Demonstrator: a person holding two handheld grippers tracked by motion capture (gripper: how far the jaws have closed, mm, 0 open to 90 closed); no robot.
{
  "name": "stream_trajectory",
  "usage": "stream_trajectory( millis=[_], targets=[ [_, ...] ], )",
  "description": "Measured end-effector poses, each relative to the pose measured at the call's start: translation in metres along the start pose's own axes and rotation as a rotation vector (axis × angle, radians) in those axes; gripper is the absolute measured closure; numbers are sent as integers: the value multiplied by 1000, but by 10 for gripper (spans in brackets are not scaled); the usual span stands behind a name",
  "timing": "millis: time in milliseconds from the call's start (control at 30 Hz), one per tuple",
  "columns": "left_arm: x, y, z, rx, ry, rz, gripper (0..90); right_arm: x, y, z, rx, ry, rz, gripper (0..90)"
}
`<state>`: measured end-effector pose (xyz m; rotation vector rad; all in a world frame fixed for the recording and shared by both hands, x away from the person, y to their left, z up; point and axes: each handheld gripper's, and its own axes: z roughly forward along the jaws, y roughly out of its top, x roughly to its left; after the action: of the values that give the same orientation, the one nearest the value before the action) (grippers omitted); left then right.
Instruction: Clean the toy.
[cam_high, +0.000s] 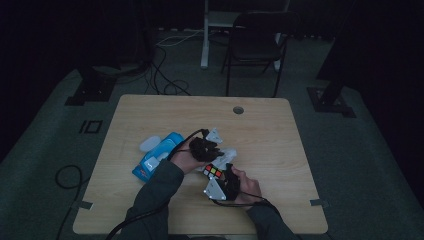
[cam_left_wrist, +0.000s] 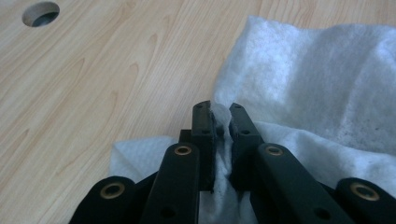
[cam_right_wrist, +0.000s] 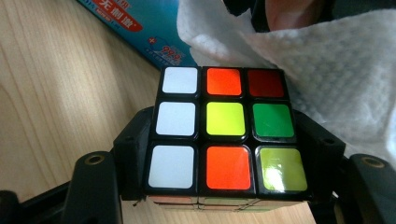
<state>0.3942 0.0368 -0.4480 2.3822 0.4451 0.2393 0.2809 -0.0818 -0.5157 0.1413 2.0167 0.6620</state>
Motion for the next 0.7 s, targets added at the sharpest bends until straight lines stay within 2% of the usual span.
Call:
stream_trajectory(
  millis=[200,433,600,700],
  targets=[
    [-3,2,1,12,-14,15,836,1,0,0,0,-3,-6,339],
    [-4,3,-1,14,-27,35,837,2,1,0,-8,-11,-44,339],
    [0,3,3,49,29,22,845,3,2,-1,-12,-11,-43,339],
    [3,1,4,58,46,9,848,3,2,-2,-13,-9,-42,339]
  ],
)
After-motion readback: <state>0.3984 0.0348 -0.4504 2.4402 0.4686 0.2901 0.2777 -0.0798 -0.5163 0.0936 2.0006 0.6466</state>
